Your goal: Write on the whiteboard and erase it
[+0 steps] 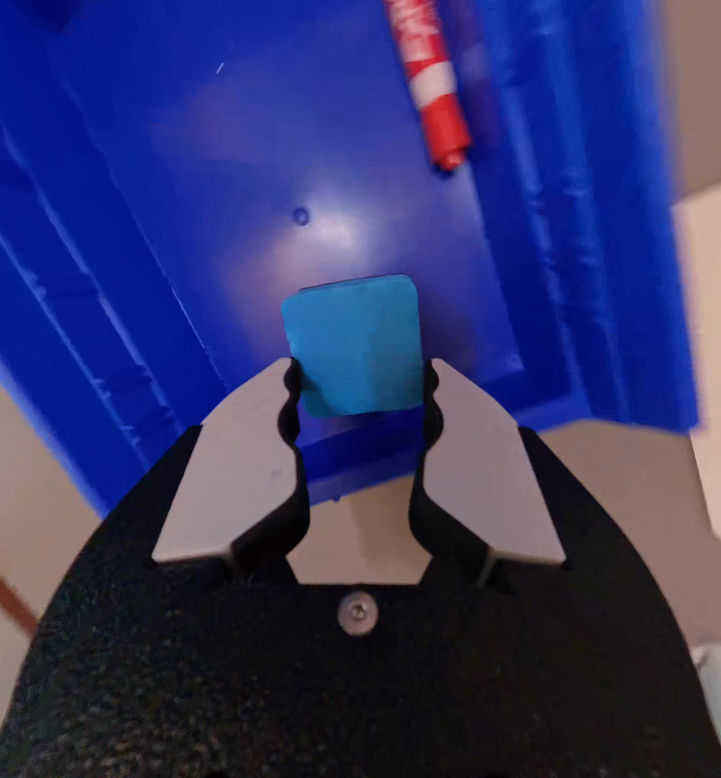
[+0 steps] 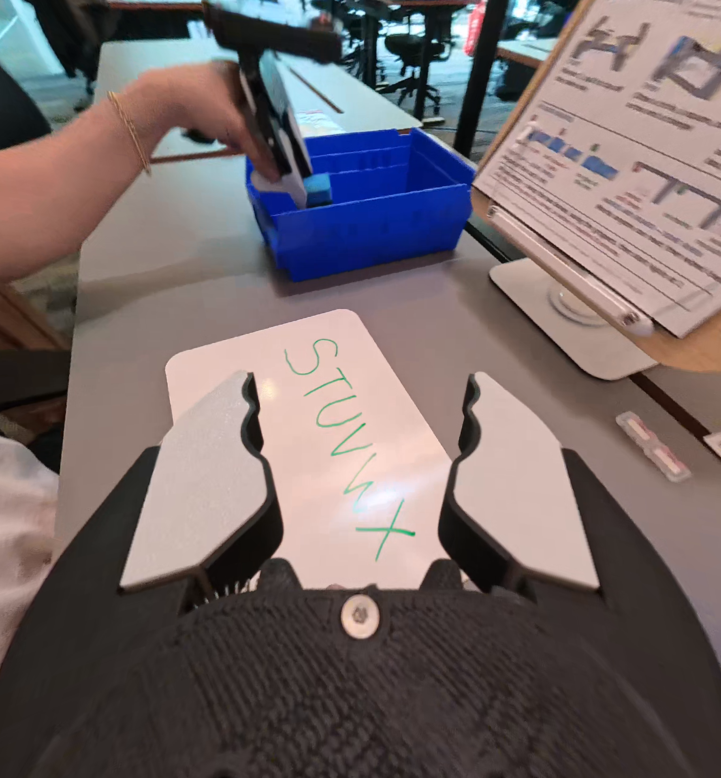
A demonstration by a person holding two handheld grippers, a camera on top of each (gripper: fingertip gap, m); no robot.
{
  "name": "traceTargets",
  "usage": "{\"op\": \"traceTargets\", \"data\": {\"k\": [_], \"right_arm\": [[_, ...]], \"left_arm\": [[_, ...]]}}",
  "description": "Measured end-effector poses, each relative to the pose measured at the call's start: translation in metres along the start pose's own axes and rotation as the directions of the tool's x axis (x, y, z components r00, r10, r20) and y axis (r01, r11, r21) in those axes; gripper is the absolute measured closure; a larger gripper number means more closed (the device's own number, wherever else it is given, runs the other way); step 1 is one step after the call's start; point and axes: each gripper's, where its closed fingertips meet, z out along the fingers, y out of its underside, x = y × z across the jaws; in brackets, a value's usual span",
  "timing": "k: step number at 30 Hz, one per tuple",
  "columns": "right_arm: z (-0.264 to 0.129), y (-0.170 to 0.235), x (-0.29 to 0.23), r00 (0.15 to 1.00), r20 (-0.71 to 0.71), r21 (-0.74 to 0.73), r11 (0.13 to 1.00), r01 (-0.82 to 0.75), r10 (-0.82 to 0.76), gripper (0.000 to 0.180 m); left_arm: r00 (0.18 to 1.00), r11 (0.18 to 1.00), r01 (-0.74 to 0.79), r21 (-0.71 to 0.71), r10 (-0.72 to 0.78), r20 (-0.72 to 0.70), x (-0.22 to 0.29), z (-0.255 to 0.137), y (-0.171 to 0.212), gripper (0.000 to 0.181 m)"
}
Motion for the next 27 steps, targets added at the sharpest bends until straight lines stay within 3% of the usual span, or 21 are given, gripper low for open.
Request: {"op": "traceTargets", "data": {"k": [2,5,10,16,21,27], "right_arm": [[0.013,-0.007,-0.008,0.998,0.051,-0.013,0.999,0.045,-0.045,0.087],[0.037,-0.027,-0.021,0.985,0.134,-0.004,0.994,0.111,-0.110,0.090],[0.083,-0.065,-0.052,0.942,0.268,0.057,0.979,0.195,-0.203,0.096],[0.120,-0.081,-0.085,0.900,0.378,0.084,0.976,0.199,-0.216,0.098],[0.131,-0.063,-0.098,0.869,0.456,0.002,0.976,0.216,-0.194,0.102],[0.133,-0.045,-0.096,0.876,0.464,-0.106,0.974,0.202,-0.131,0.112]], "left_arm": [[0.982,0.982,-0.188,0.031,0.188,0.013,0.020,-0.032,-0.006,0.125],[0.888,0.885,-0.449,0.123,0.458,-0.049,0.065,-0.075,-0.014,0.125],[0.658,0.691,-0.661,0.293,0.721,-0.216,0.144,-0.116,-0.011,0.126],[0.482,0.567,-0.741,0.360,0.822,-0.303,0.202,-0.113,0.000,0.126],[0.409,0.512,-0.774,0.373,0.854,-0.322,0.224,-0.111,0.002,0.126],[0.377,0.474,-0.811,0.345,0.872,-0.312,0.239,-0.105,0.000,0.125]]}}
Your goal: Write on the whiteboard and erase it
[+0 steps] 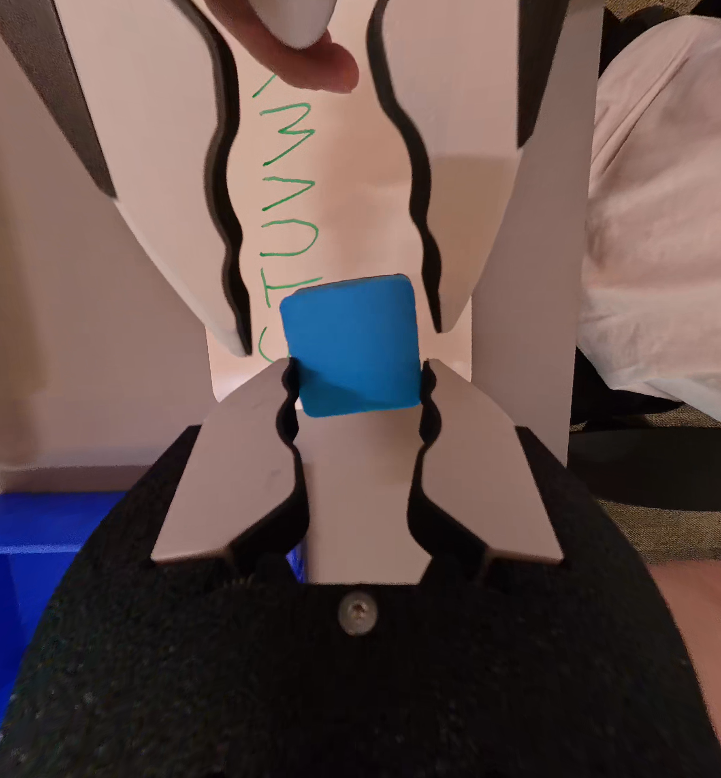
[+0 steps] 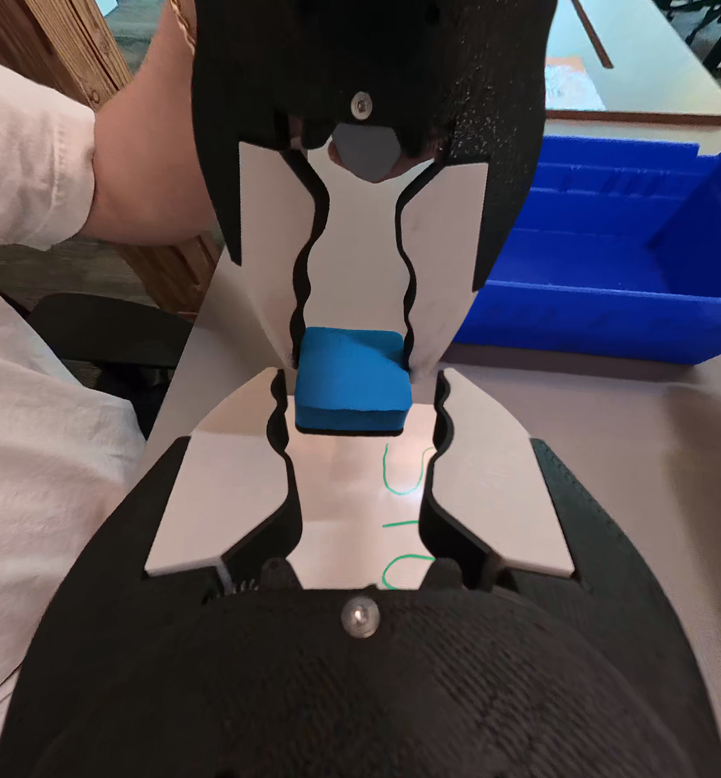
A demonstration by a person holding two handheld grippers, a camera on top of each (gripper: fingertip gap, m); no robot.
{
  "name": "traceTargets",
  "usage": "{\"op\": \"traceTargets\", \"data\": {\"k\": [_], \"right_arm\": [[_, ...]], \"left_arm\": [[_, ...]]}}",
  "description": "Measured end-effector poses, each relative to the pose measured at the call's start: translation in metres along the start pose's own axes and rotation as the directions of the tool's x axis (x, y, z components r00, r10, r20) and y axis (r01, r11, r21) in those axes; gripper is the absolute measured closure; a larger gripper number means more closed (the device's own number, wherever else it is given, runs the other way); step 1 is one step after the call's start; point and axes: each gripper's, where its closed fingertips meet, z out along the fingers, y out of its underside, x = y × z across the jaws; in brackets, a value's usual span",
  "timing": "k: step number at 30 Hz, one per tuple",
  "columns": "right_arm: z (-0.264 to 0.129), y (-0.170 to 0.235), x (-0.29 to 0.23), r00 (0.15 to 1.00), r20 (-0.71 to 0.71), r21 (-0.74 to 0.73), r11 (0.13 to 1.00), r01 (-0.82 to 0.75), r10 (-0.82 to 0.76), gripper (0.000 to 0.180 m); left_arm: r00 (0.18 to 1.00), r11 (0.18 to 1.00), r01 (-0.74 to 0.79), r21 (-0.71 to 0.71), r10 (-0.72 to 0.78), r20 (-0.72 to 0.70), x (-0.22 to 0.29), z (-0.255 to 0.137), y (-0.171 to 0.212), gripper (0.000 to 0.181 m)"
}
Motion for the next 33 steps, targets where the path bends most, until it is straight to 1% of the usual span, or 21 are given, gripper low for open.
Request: {"op": "traceTargets", "data": {"k": [2,5,9,12,17,19,21,23,24,26,33], "right_arm": [[-0.001,0.003,-0.002,1.000,0.010,-0.001,1.000,-0.019,0.019,0.122],[-0.002,0.012,-0.001,0.999,0.010,-0.024,0.999,-0.042,0.042,0.130],[-0.002,0.023,-0.003,0.997,0.027,-0.029,0.997,-0.072,0.073,0.132],[-0.001,0.033,0.000,0.997,0.011,-0.033,0.996,-0.082,0.083,0.133],[0.000,0.041,0.002,0.989,0.042,0.035,0.989,-0.146,0.144,0.132],[0.002,0.042,0.006,0.989,0.026,0.047,0.988,-0.149,0.148,0.130],[0.005,0.043,0.004,0.987,0.050,0.037,0.987,-0.157,0.155,0.122],[0.009,0.048,0.002,0.990,0.052,-0.011,0.991,-0.134,0.134,0.119],[0.009,0.050,0.002,0.993,0.043,-0.033,0.993,-0.111,0.112,0.123],[0.008,0.047,0.005,0.997,0.008,-0.037,0.996,-0.077,0.077,0.124],[0.004,0.041,0.006,0.999,0.002,-0.010,0.999,-0.049,0.049,0.124]], "left_arm": [[1.000,1.000,-0.007,-0.012,0.007,-0.002,0.000,0.005,-0.003,0.125],[1.000,0.999,0.009,-0.039,-0.009,0.006,-0.003,0.011,-0.004,0.125],[0.999,0.998,0.040,-0.040,-0.041,-0.019,-0.002,0.020,-0.006,0.125],[0.996,0.996,0.091,-0.008,-0.091,-0.020,-0.004,0.026,-0.008,0.126],[0.990,0.987,0.141,0.078,-0.140,-0.020,-0.008,0.034,-0.009,0.127],[0.991,0.988,0.135,0.077,-0.136,0.004,-0.011,0.037,-0.008,0.128],[0.992,0.990,0.124,0.072,-0.125,0.003,-0.011,0.037,-0.008,0.128],[0.994,0.991,0.106,0.077,-0.107,0.017,-0.012,0.035,-0.010,0.128],[0.995,0.993,0.097,0.072,-0.099,0.014,-0.011,0.034,-0.010,0.128],[0.996,0.995,0.080,0.066,-0.083,0.033,-0.014,0.033,-0.009,0.128],[0.995,0.992,0.086,0.097,-0.089,0.034,-0.015,0.027,-0.012,0.128]]}}
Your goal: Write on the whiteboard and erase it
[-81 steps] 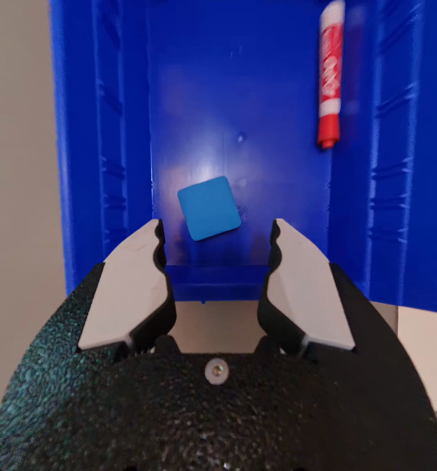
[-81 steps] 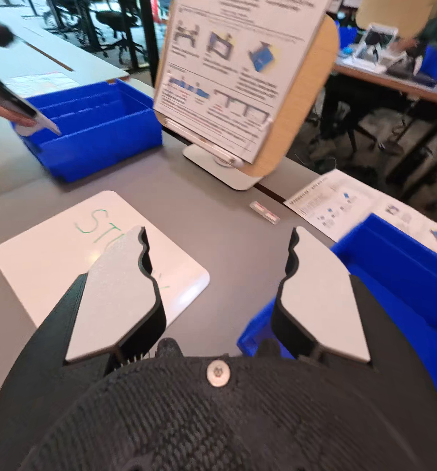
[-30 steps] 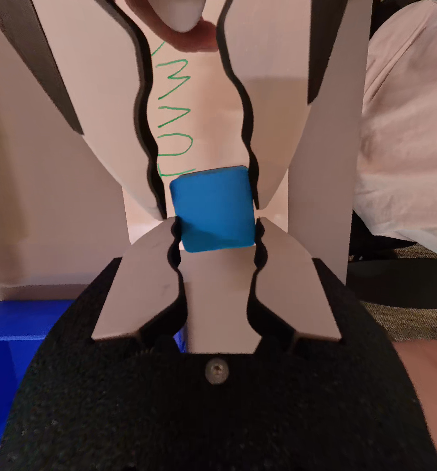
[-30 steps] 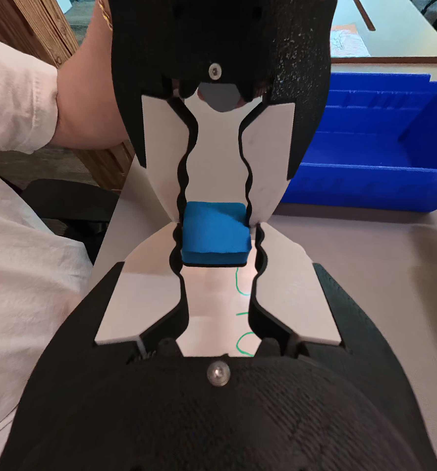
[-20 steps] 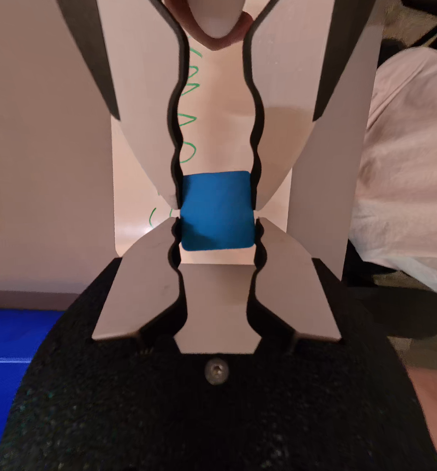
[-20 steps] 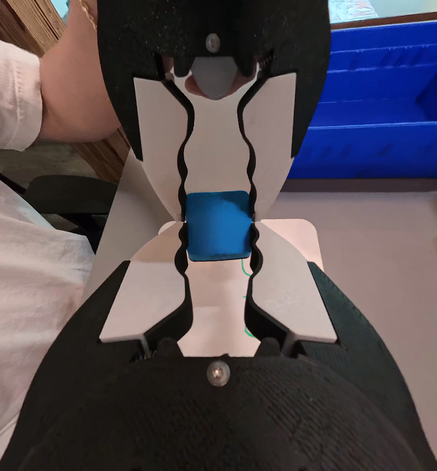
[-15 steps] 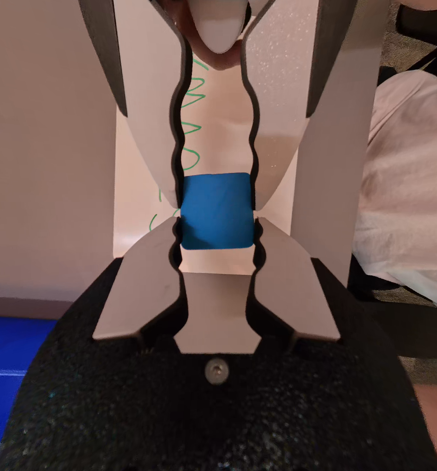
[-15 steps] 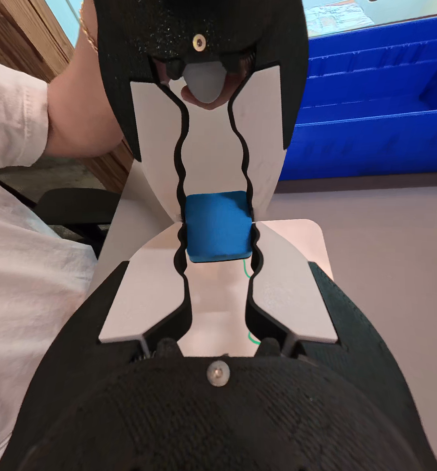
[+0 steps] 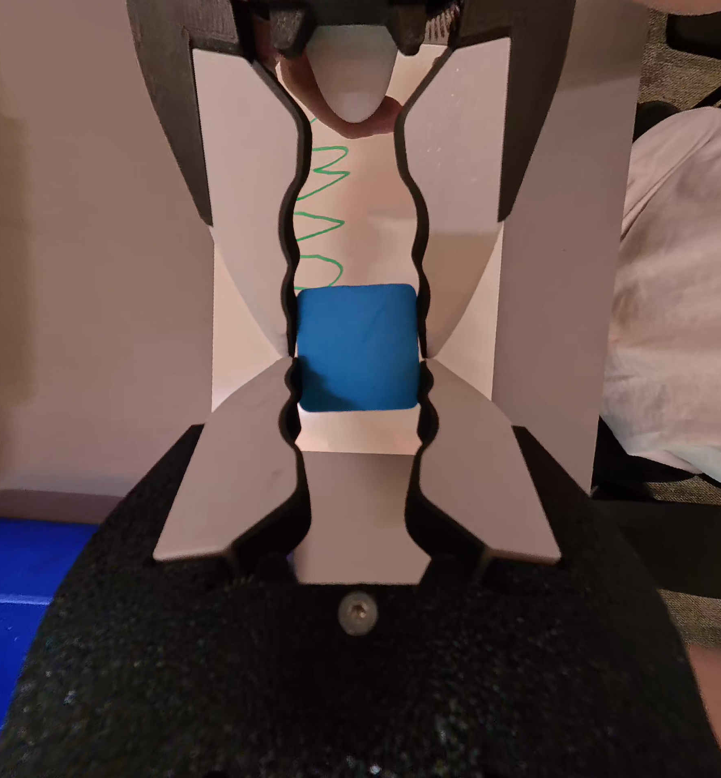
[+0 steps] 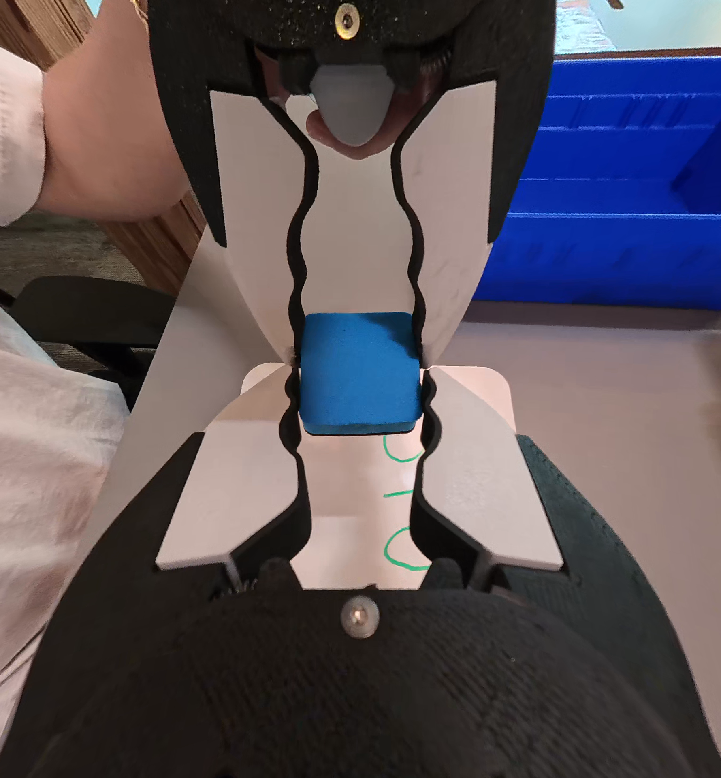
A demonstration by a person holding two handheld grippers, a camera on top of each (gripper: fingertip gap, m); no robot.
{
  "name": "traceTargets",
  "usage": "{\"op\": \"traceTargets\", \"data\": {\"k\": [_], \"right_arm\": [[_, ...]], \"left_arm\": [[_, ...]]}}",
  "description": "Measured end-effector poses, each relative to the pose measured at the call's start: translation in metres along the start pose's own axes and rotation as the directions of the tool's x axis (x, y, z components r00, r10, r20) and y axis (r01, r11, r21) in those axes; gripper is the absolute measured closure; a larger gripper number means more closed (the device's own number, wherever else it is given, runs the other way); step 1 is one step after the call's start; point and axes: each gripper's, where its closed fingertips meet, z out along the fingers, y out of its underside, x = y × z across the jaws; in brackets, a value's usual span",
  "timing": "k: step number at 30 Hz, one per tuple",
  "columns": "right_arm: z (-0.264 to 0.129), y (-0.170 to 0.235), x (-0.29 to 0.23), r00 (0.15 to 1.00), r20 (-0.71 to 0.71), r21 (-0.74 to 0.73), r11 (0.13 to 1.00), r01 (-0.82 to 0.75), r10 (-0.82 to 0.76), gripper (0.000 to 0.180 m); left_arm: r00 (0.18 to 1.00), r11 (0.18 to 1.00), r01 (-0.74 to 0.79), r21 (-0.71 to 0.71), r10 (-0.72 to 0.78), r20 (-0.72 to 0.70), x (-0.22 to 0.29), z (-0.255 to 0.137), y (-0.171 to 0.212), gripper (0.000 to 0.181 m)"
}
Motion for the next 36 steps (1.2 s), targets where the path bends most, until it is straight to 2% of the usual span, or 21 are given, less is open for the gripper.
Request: {"op": "traceTargets", "data": {"k": [6,9,11,13,14,16,21,30,36], "right_arm": [[-0.002,0.001,0.005,0.999,-0.025,-0.003,1.000,0.021,-0.021,0.125],[-0.006,0.010,0.026,0.993,-0.116,-0.027,0.999,-0.023,0.020,0.125],[-0.003,0.029,0.037,0.988,-0.141,-0.079,0.995,-0.067,0.056,0.125],[0.007,0.042,0.043,0.987,-0.130,-0.094,0.990,-0.102,0.089,0.125],[0.013,0.047,0.045,0.987,-0.121,-0.100,0.988,-0.114,0.102,0.125],[0.027,0.058,0.048,0.988,-0.095,-0.126,0.983,-0.132,0.120,0.125],[0.053,0.072,0.060,0.986,-0.091,-0.166,0.974,-0.155,0.142,0.125],[0.071,0.097,0.059,0.991,-0.096,-0.300,0.946,-0.122,0.097,0.124],[0.064,0.097,0.063,0.993,-0.104,-0.359,0.929,-0.091,0.057,0.117]], "left_arm": [[0.999,1.000,0.009,0.022,-0.009,0.034,-0.005,0.000,-0.001,0.127],[0.978,0.980,0.164,0.113,-0.177,0.113,-0.018,-0.010,0.006,0.130],[0.959,0.946,0.251,0.206,-0.272,0.082,-0.013,-0.012,0.016,0.145],[0.945,0.906,0.312,0.287,-0.328,0.008,0.002,-0.003,0.027,0.178],[0.932,0.885,0.353,0.304,-0.361,-0.030,0.009,0.006,0.033,0.181],[0.905,0.866,0.426,0.263,-0.412,-0.107,0.027,0.030,0.052,0.181],[0.841,0.827,0.539,0.163,-0.516,-0.161,0.048,0.075,0.087,0.181],[0.799,0.786,0.595,0.170,-0.556,-0.228,0.054,0.090,0.085,0.181],[0.773,0.758,0.632,0.160,-0.603,-0.196,0.047,0.092,0.083,0.181]]}}
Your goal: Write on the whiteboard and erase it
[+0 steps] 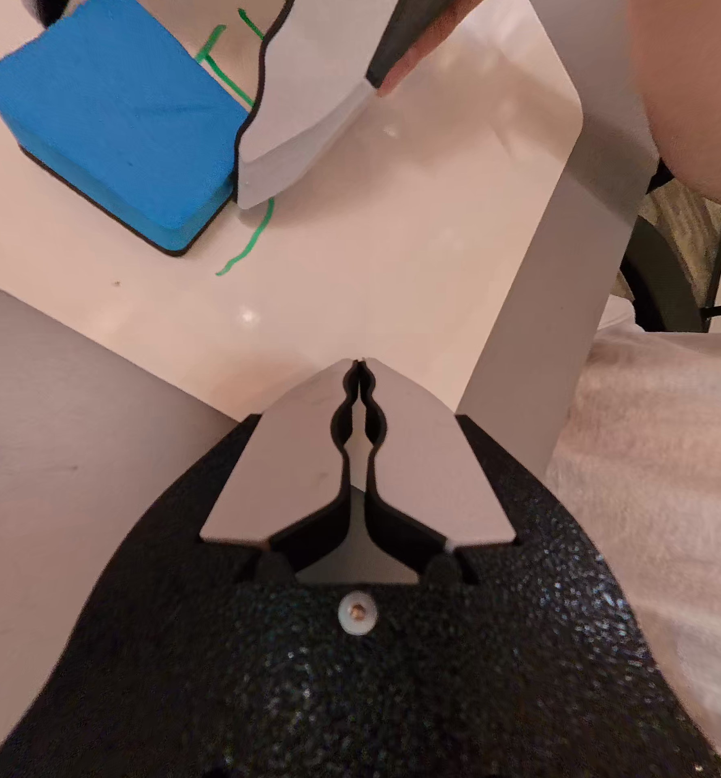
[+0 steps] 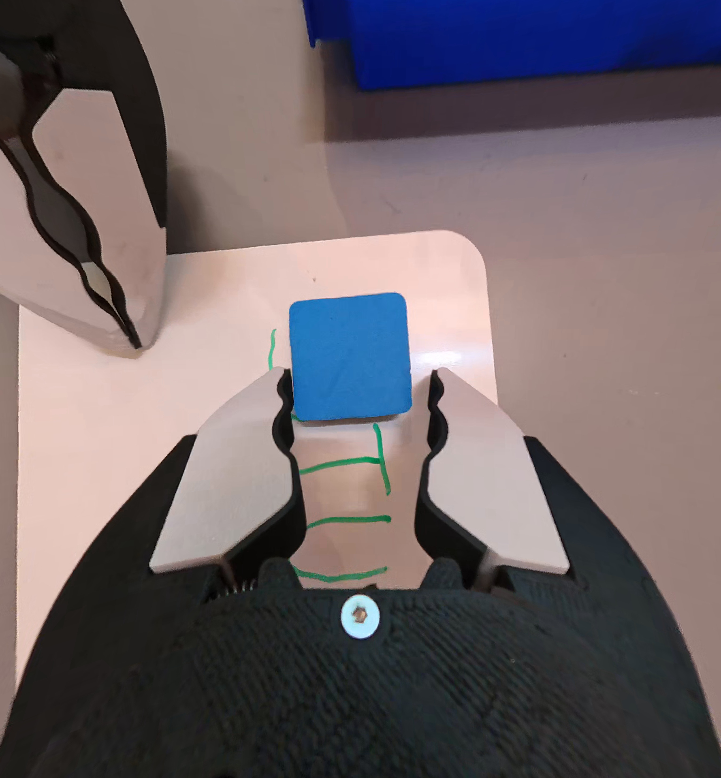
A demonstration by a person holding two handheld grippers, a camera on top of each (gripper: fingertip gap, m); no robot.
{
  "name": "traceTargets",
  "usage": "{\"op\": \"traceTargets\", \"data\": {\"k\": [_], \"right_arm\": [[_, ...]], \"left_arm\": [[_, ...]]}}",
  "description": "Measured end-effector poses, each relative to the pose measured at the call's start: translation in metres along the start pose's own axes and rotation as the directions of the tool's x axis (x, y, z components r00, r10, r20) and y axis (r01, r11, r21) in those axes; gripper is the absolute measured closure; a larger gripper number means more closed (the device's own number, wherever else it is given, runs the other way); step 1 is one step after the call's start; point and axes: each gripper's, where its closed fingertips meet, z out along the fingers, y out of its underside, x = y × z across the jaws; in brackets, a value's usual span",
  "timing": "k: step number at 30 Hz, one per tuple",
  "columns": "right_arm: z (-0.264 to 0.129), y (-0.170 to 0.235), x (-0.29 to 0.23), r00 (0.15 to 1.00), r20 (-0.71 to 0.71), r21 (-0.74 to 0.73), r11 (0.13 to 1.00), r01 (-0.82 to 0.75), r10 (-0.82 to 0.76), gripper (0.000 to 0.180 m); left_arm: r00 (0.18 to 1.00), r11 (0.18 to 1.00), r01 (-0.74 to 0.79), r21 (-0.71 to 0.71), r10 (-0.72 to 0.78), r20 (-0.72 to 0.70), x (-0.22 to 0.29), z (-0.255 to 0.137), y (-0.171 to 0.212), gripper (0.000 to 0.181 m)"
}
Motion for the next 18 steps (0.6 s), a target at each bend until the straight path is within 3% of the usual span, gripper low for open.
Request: {"op": "traceTargets", "data": {"k": [5,11,13,15,18], "right_arm": [[0.003,-0.011,-0.006,0.999,0.034,0.035,0.999,0.033,-0.034,0.129],[0.004,-0.013,-0.008,0.999,0.045,0.029,0.999,-0.018,0.016,0.130],[0.005,-0.010,-0.030,0.991,0.098,-0.006,0.996,0.094,-0.092,0.130],[0.005,-0.010,-0.031,0.989,0.063,-0.028,0.990,0.138,-0.136,0.130],[0.005,-0.013,0.006,1.000,-0.007,0.065,0.997,-0.028,0.029,0.130]], "left_arm": [[1.000,1.000,-0.013,0.001,0.013,0.014,-0.001,0.001,-0.001,0.181],[1.000,1.000,-0.011,0.018,0.010,0.015,0.000,0.001,-0.002,0.181],[0.999,1.000,-0.016,0.021,0.015,0.033,-0.002,0.001,-0.003,0.181],[0.999,1.000,-0.013,0.014,0.013,0.033,-0.001,0.001,-0.002,0.181],[1.000,1.000,-0.006,0.008,0.006,0.030,-0.001,0.002,-0.003,0.181]]}}
